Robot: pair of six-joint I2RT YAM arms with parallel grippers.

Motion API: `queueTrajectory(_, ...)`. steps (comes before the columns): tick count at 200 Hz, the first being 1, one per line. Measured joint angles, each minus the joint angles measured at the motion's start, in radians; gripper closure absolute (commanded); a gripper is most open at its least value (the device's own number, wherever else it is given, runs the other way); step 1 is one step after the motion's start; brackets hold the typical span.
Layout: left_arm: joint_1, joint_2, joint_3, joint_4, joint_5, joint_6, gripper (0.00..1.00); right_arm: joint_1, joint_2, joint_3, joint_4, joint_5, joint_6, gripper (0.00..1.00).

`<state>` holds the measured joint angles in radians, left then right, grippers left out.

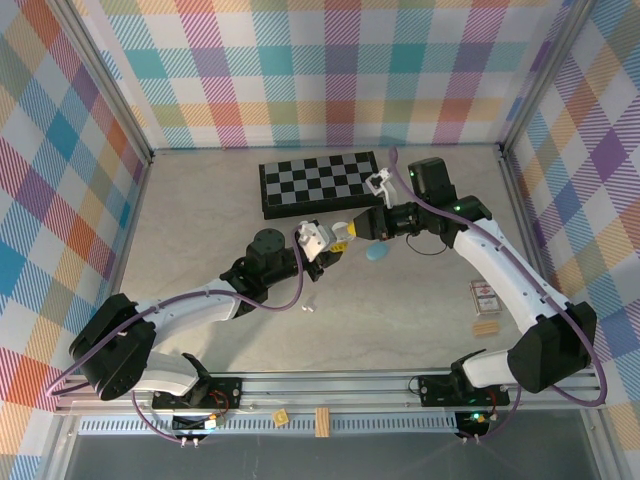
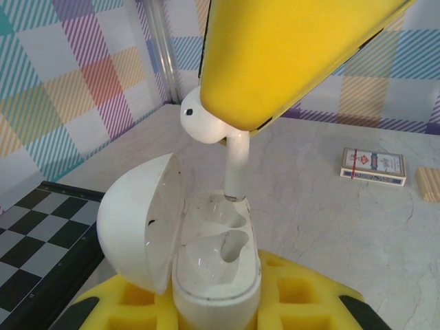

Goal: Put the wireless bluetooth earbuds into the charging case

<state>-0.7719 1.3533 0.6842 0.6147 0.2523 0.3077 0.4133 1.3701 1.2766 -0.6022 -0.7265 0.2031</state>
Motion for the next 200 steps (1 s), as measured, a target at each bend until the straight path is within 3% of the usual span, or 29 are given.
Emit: queueTrajectory(200, -0.006, 0.028, 0.009, 0.021, 0.015, -0.012, 0.94, -0.002, -0.002, -0.065, 0.095, -0.020, 0.049, 0.77)
